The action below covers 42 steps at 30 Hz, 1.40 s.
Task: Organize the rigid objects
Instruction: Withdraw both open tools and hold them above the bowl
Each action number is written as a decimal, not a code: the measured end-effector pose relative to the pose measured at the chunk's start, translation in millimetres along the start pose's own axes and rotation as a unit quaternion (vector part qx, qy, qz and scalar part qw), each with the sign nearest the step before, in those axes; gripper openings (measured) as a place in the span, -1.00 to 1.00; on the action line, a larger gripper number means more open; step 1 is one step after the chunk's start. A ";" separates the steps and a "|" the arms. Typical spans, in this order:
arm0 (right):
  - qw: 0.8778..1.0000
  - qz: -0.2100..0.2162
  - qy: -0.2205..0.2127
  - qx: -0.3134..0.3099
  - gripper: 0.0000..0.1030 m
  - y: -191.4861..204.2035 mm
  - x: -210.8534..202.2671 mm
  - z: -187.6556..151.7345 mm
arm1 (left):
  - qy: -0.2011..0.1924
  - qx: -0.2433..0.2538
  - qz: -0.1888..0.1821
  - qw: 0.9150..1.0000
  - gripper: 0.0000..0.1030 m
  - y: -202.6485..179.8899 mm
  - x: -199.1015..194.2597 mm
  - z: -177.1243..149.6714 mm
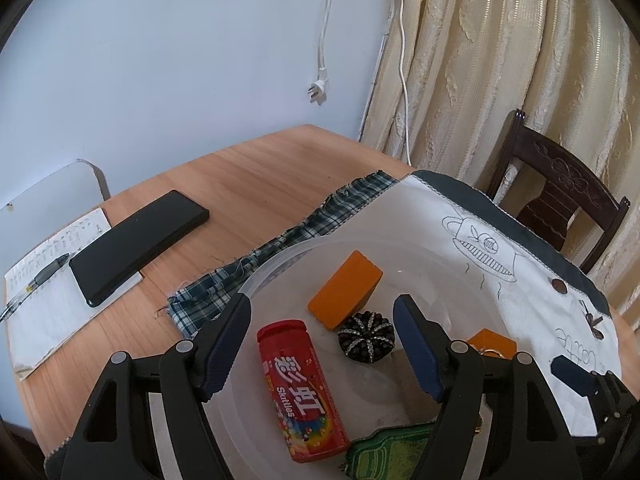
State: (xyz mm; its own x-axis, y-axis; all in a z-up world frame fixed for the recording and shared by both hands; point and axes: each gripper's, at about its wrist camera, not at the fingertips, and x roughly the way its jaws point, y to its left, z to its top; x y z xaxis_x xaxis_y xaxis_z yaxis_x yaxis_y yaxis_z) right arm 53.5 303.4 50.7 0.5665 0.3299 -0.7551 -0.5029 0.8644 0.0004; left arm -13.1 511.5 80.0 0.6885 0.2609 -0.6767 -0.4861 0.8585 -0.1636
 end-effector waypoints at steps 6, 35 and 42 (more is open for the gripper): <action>1.000 -0.025 0.010 0.011 0.80 -10.2 6.0 -1.3 | 0.000 0.001 0.000 1.000 0.45 0.1 0.3 -0.5; 1.000 0.020 -0.007 -0.017 1.00 2.4 -12.2 -13.4 | 0.014 0.011 0.002 1.000 0.46 1.4 3.3 -2.1; 0.999 0.042 -0.011 -0.018 1.00 6.5 -18.9 -19.9 | 0.007 0.053 0.010 0.999 0.64 -3.0 -9.1 -4.8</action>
State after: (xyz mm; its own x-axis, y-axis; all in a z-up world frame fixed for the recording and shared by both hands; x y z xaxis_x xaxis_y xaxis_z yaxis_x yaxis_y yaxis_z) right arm 26.5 295.3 52.0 0.5353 0.4087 -0.7392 -0.5723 0.8191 0.0384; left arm -20.4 504.4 83.2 0.6715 0.2720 -0.6893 -0.4387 0.8956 -0.0740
